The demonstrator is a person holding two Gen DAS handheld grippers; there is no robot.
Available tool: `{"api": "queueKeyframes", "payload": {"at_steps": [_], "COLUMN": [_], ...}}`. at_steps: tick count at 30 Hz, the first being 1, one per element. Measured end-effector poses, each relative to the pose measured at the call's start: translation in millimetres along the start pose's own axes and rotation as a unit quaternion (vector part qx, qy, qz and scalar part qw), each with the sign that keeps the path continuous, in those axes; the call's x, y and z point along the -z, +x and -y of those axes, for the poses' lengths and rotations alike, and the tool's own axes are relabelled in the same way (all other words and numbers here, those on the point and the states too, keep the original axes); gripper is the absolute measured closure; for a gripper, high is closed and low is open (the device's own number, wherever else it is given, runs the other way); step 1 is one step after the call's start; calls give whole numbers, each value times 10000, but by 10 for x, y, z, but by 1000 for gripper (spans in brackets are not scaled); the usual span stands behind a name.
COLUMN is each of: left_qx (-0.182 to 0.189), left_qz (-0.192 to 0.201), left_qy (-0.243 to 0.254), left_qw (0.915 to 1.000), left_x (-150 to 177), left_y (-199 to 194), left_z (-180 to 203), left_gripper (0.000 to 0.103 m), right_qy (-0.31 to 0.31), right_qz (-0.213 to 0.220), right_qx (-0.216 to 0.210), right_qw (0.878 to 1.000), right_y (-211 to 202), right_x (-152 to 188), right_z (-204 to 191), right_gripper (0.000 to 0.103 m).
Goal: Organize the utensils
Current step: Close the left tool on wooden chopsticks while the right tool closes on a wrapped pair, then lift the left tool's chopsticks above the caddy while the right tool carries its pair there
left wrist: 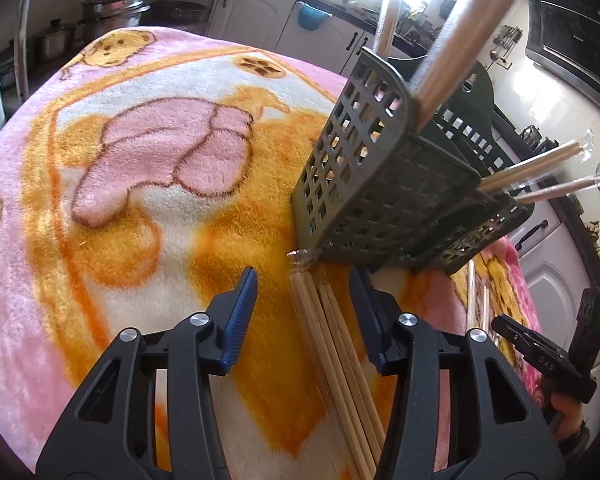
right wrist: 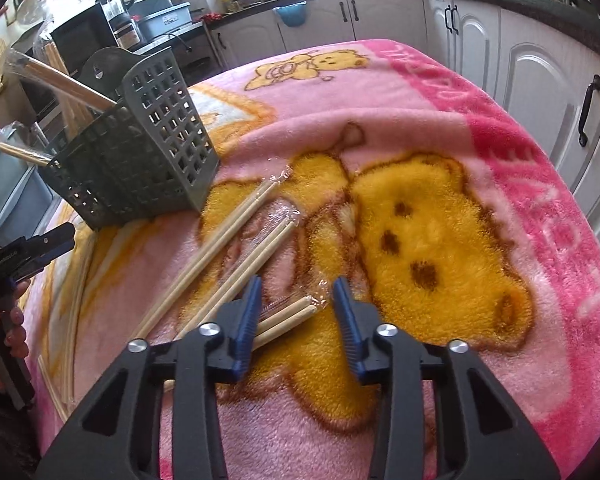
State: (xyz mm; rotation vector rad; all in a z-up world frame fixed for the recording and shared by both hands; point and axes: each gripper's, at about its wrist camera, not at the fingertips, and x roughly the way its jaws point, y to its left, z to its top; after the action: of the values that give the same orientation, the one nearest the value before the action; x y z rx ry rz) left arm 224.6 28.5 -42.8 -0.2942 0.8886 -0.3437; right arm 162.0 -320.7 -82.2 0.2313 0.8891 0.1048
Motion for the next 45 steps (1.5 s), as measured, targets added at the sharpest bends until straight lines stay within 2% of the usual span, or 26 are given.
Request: {"api": "queueKeyframes", "payload": {"at_steps": [4, 8, 15, 24, 32, 45], "left_qx": [61, 133, 191, 254, 319, 509], "left_qz": [-46, -74, -118, -38, 323, 1154], "left_qy": [23, 113, 219, 276, 303, 505], "left_qw": [10000, 9998, 9995, 9993, 9985, 9907], "left_x": [-37, -69, -66, -56, -51, -152], "left_y": [74, 130, 172, 75, -274, -988], "left_z": [-17, -8, 1, 19, 51, 258], "left_gripper": [68, 72, 91, 98, 100, 100], "right_qy": [6, -8, 15, -229, -698, -1670], "right_qz": [13, 15, 56, 350, 735, 1336], "right_qx": [-49, -93, -133, -260, -499, -867], "right_qw": [10000, 10000, 9999, 9988, 9936, 9730], "right_y": [-7, -7, -55, -285, -574, -985], "right_x": [-4, -6, -4, -73, -188, -315], "right_z": [33, 37, 27, -156, -510, -1182], "right_gripper": [89, 92, 95, 97, 97, 97]}}
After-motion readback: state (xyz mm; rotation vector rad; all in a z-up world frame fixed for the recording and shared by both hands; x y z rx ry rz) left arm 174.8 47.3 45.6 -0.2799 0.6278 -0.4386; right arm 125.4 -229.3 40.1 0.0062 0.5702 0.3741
